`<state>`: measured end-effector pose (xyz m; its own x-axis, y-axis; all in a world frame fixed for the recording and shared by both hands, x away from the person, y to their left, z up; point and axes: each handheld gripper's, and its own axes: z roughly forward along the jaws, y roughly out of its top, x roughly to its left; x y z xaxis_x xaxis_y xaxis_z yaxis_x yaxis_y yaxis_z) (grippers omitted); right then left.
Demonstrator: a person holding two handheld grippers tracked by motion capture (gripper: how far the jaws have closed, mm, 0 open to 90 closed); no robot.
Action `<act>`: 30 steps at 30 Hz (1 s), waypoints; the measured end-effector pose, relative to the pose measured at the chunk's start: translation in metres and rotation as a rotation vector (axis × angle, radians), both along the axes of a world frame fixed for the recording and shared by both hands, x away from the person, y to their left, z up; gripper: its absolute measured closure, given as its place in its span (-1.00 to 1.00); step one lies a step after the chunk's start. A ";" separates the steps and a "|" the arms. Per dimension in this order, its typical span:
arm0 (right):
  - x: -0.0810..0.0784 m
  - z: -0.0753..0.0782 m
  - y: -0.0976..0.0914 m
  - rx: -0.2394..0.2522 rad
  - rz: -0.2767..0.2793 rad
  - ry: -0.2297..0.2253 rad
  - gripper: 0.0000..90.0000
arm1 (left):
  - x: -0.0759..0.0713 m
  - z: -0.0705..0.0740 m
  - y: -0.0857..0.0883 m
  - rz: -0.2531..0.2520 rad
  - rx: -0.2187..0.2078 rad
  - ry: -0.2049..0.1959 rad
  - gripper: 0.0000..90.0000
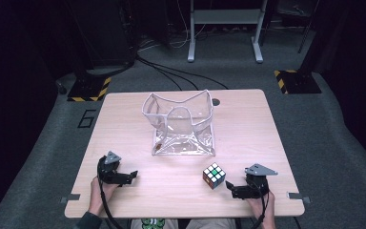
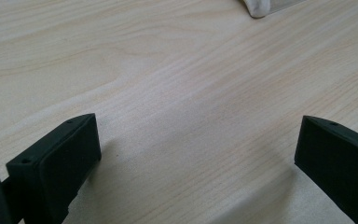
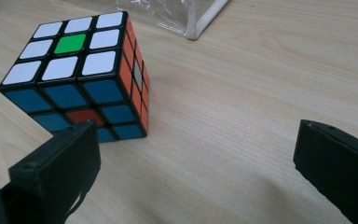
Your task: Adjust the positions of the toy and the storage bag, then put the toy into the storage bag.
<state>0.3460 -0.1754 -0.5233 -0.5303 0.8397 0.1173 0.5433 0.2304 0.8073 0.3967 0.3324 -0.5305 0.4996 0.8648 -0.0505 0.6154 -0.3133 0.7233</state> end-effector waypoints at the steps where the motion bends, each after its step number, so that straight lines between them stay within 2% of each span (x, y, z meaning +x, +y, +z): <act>1: 0.000 0.000 0.000 0.003 -0.003 -0.003 -1.00 | 0.000 0.000 0.000 -0.001 0.003 -0.003 -0.99; 7: -0.001 0.000 0.003 -0.017 0.004 -0.010 -1.00 | -0.001 0.000 -0.002 -0.004 0.046 -0.008 -1.00; 14: -0.003 0.003 0.004 -0.010 0.007 -0.014 -1.00 | -0.001 -0.001 -0.003 -0.001 0.044 -0.008 -1.00; 17: -0.005 0.009 0.009 -0.027 0.018 -0.018 -1.00 | -0.001 -0.001 -0.003 0.003 0.043 -0.010 -1.00; 22: -0.005 0.019 0.020 -0.050 0.052 -0.021 -1.00 | -0.001 -0.001 -0.003 0.010 0.039 -0.008 -1.00; 30: 0.000 0.028 0.039 -0.074 0.106 -0.019 -1.00 | -0.001 -0.001 -0.003 0.022 0.042 -0.009 -1.00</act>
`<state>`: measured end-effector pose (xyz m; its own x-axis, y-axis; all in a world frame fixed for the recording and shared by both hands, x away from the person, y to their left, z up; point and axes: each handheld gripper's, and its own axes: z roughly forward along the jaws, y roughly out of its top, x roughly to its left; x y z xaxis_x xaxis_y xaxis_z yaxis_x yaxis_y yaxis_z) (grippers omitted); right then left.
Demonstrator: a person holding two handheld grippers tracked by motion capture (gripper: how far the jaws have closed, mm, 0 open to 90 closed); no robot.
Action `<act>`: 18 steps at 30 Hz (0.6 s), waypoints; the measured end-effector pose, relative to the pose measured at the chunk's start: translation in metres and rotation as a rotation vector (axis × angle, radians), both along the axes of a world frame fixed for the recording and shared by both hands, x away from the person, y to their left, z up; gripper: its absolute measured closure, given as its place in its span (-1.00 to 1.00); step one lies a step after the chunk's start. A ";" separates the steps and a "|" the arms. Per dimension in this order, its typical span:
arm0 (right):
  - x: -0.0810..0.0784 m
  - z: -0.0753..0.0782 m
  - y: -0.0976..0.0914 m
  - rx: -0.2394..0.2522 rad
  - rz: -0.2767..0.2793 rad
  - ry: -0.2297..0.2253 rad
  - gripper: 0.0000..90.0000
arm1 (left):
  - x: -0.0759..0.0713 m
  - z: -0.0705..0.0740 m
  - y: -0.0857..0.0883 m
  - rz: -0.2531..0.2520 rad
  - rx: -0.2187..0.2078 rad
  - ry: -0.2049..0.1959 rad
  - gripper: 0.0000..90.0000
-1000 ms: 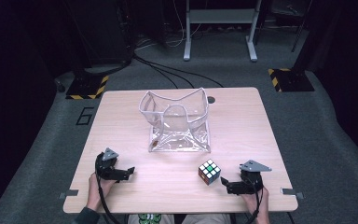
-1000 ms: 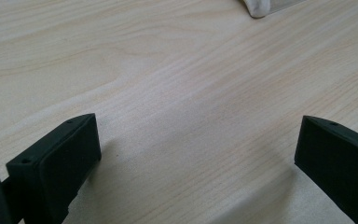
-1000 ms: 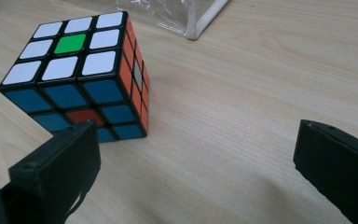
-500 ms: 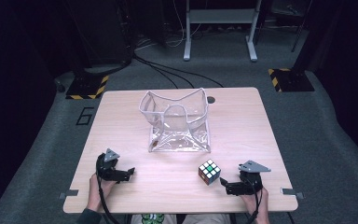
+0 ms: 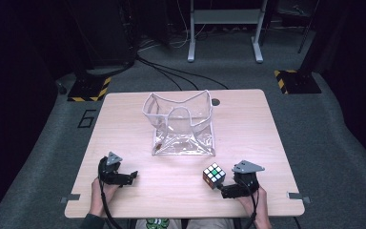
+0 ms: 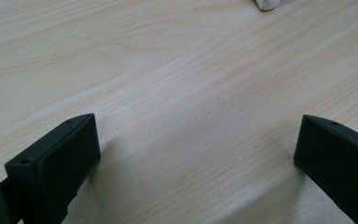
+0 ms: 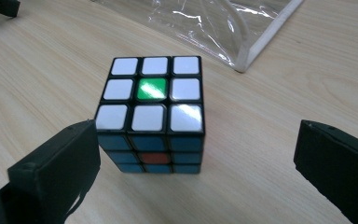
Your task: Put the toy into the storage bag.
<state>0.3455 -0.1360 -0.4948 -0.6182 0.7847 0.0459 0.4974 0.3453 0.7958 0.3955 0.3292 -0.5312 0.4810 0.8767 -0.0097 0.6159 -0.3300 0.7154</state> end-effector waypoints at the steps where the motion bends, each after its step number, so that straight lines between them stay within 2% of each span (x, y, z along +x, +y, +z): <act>1: 0.001 0.001 0.003 -0.004 0.009 0.001 -1.00 | 0.000 0.000 0.000 0.003 0.005 -0.003 -0.99; 9: 0.013 0.000 0.020 -0.050 0.033 0.029 -1.00 | 0.000 0.000 0.000 0.014 0.010 0.001 -0.99; 13: 0.017 -0.002 0.027 -0.050 0.033 0.037 -1.00 | 0.000 0.000 0.000 0.017 0.007 0.003 -0.99; 18: 0.022 -0.007 0.039 -0.100 0.023 0.059 -1.00 | 0.000 0.000 -0.001 0.029 0.005 -0.002 -0.99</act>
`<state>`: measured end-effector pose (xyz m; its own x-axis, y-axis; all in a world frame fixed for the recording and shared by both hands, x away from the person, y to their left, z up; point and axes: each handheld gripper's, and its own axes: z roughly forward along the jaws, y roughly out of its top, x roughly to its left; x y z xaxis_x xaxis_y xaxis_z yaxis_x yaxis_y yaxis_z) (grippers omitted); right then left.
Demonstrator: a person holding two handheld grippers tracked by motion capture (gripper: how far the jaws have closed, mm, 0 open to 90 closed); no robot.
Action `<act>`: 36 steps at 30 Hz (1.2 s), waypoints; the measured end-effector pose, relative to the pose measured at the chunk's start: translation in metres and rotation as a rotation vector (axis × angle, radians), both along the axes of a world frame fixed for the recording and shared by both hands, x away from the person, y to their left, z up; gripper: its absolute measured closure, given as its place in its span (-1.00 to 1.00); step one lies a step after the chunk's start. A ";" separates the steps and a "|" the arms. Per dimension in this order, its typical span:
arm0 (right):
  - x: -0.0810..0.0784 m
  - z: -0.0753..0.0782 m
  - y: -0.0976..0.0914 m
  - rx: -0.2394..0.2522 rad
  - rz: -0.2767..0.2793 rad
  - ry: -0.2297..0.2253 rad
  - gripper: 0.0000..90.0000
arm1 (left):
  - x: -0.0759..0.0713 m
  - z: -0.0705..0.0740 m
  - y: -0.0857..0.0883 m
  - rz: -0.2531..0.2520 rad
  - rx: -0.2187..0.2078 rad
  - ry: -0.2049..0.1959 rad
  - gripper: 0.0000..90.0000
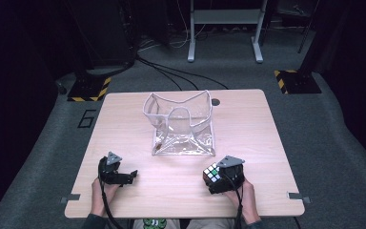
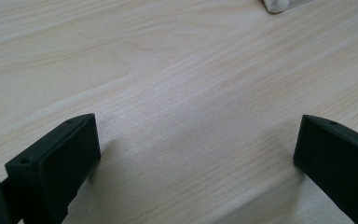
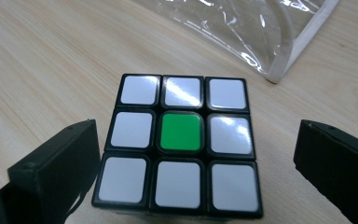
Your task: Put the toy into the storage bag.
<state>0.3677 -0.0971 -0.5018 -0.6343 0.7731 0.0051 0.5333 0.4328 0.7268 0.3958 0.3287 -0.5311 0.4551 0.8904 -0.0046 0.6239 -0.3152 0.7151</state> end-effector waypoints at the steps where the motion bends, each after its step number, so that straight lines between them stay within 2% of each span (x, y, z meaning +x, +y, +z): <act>1: 0.001 -0.001 0.002 -0.014 0.007 0.001 -1.00 | 0.000 0.000 0.000 0.000 0.001 0.000 -0.99; 3: 0.002 -0.003 0.005 -0.024 0.009 0.012 -1.00 | 0.000 0.000 0.000 0.000 0.000 0.000 -0.99; 6: 0.005 -0.003 0.006 -0.014 0.008 0.016 -1.00 | 0.000 0.000 0.000 0.006 -0.002 0.001 -0.99; 11: 0.006 -0.004 0.007 -0.016 0.006 0.017 -0.56 | 0.000 0.000 0.000 0.006 -0.003 0.001 -0.99; 14: 0.009 -0.008 0.008 -0.011 -0.010 0.038 -0.28 | 0.000 0.000 0.000 0.006 -0.003 0.001 -0.99; 19: 0.009 -0.008 0.009 -0.027 -0.029 0.041 -0.27 | 0.000 0.000 0.000 0.007 -0.003 0.001 -0.99; 27: 0.008 0.001 0.010 -0.040 -0.012 0.020 -0.26 | -0.001 0.000 -0.001 0.011 0.005 0.001 -0.98; 30: 0.008 0.004 0.010 -0.032 -0.013 0.028 -0.26 | -0.001 0.000 -0.001 0.012 0.005 0.001 -0.98; 36: 0.009 0.013 0.006 -0.024 -0.009 0.016 -0.26 | -0.001 0.000 -0.001 0.013 0.005 0.001 -0.98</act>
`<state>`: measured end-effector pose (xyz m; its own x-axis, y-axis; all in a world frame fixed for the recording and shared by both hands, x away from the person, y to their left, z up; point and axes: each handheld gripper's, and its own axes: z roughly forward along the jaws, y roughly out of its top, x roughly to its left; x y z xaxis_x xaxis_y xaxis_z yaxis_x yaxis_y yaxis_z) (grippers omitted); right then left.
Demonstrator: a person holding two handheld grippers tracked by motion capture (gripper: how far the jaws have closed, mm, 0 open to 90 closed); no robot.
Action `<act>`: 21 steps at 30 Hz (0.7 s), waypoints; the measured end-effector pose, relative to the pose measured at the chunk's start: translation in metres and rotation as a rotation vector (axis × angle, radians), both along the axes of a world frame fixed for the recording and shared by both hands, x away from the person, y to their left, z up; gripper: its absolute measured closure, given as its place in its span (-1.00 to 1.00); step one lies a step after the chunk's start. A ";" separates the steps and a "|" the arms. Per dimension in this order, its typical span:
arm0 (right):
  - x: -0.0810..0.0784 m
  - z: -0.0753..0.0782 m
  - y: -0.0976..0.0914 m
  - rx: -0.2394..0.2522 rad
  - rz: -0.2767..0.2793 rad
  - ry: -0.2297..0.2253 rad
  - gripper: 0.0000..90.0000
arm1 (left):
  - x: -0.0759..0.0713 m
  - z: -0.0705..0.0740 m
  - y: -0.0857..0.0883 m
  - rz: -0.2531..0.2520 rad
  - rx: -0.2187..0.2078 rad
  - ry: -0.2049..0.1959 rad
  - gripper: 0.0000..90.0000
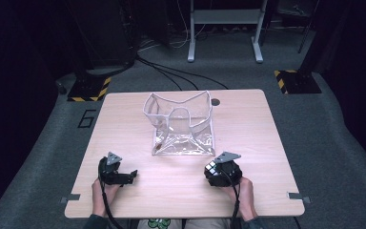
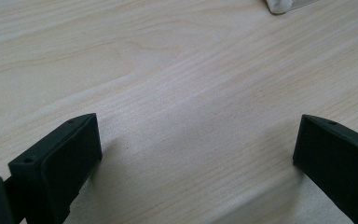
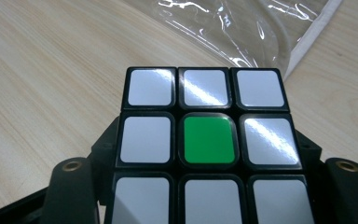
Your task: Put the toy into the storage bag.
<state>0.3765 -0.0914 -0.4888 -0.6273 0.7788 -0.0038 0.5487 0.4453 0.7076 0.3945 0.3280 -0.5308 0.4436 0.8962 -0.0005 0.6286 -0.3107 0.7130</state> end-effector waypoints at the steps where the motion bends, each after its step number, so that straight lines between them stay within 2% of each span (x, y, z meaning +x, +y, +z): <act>1: 0.000 0.001 0.000 -0.003 -0.001 -0.006 -0.26 | 0.000 0.000 0.000 0.001 -0.001 -0.001 -0.98; 4: 0.000 0.006 -0.002 -0.008 -0.004 -0.012 -0.26 | 0.000 0.000 0.000 0.000 -0.001 -0.001 -0.98; 11: 0.003 0.018 -0.005 0.018 0.003 -0.012 -0.26 | 0.000 0.000 -0.001 0.005 -0.006 -0.002 -0.98; 15: 0.004 0.025 -0.004 0.004 0.012 -0.031 -0.26 | 0.000 0.000 -0.001 0.004 -0.007 -0.004 -0.97; 21: 0.008 0.034 -0.004 0.019 0.012 -0.029 -0.26 | 0.000 0.000 0.000 -0.003 0.002 0.000 -0.97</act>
